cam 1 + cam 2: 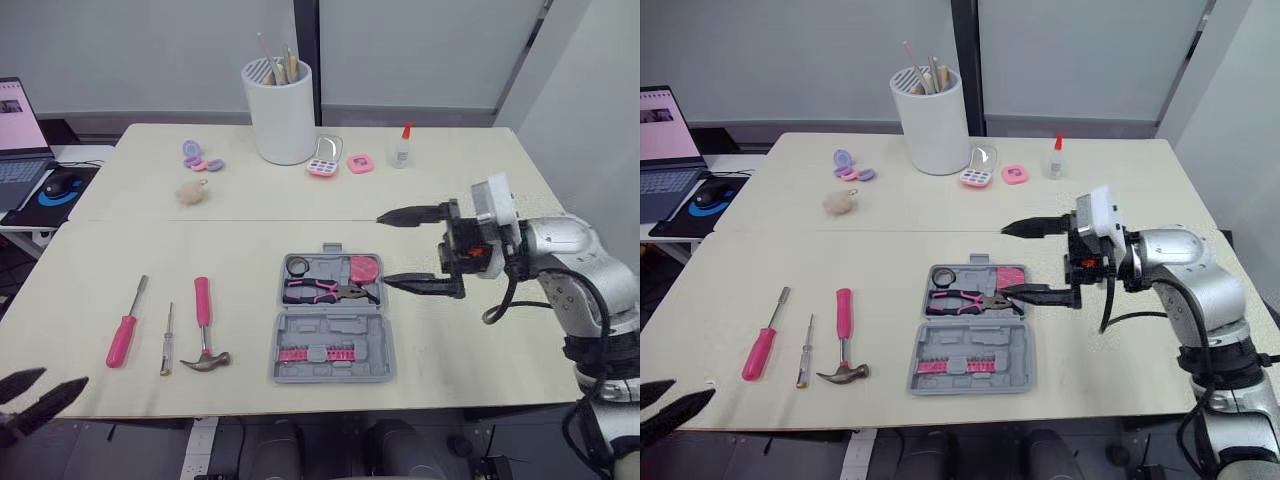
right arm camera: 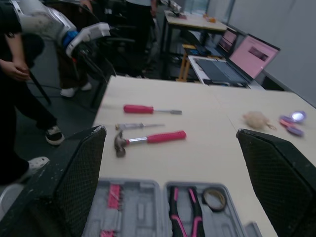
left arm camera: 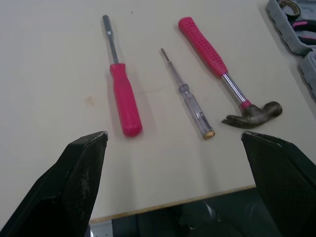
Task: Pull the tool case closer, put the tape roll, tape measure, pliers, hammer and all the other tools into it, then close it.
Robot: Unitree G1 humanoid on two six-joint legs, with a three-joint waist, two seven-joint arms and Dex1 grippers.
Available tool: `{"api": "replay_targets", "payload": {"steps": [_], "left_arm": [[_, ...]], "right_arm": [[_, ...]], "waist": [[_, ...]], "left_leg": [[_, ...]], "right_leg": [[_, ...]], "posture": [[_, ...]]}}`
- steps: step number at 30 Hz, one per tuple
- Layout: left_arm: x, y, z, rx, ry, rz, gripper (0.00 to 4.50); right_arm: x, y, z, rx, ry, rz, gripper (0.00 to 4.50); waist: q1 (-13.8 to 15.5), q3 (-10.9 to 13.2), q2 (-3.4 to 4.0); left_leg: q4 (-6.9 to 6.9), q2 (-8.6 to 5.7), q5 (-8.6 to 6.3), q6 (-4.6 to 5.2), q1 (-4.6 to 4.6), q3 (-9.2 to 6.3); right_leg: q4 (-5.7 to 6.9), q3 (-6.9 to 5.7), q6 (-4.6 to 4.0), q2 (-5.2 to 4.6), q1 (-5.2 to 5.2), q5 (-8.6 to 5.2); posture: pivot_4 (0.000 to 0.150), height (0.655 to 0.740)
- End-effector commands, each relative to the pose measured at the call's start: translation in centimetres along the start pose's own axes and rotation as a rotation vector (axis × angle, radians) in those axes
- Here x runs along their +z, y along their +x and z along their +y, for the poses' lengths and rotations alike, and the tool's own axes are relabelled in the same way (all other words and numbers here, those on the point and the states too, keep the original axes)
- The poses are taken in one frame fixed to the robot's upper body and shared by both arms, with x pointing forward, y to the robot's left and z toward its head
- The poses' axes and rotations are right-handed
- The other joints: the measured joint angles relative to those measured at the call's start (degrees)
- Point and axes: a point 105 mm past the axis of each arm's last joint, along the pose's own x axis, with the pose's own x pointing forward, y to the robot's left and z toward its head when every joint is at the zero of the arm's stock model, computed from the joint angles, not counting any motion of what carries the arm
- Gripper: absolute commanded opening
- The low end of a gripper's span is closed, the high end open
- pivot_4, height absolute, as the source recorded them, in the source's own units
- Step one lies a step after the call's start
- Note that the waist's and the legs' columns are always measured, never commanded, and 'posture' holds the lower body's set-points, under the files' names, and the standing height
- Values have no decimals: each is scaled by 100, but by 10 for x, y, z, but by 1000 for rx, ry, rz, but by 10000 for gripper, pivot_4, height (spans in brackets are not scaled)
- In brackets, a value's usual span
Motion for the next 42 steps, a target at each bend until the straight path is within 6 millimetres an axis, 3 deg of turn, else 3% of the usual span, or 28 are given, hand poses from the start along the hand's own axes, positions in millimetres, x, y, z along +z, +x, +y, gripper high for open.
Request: {"api": "replay_targets", "payload": {"steps": [1, 6, 11, 17, 25, 42], "left_arm": [[10, -16, -8, 34, 36, -33, 45000], [11, -12, -36, 18, 24, -66, 45000], [17, 17, -56, 83, 43, -125, 45000], [9, 58, -49, 240, -34, -196, 45000], [-4, 110, -48, 296, -60, -153, 45000], [-14, 153, -44, 314, -17, -48, 45000]], "right_arm": [[15, 8, 5, 40, -33, -41, 44929], [3, 10, 5, 50, -5, -12, 44929], [-5, 8, 5, 28, 16, 3, 44929], [-11, 7, 5, 2, 23, 20, 44929], [-10, 1, 0, -47, 22, 37, 44929], [-6, 0, -3, -101, 4, 50, 44929]], "waist": [[24, -3, -4], [96, -4, -6], [114, -4, -3], [93, -9, -10], [99, -8, -10], [98, -8, -10]], "left_leg": [[0, 0, 0, 0, 1, -3], [2, -2, 0, 0, 3, -4], [2, -7, -1, 2, 4, -8], [5, -4, -1, 2, 6, -12], [9, 2, -1, 2, 6, -22], [8, 2, -1, 2, 6, -23]], "right_leg": [[-1, -2, 0, 0, 2, 0], [-8, -5, -4, 0, 9, -2], [-13, -6, -3, -2, 18, -2], [-12, 2, -2, 17, 23, -1], [-11, 1, -2, 33, 27, 0], [-12, 1, -1, 32, 27, 0]], "posture": [[1500, 7400], [1500, 7400], [1500, 7400], [1500, 7400], [1500, 7400], [1500, 7400]]}}
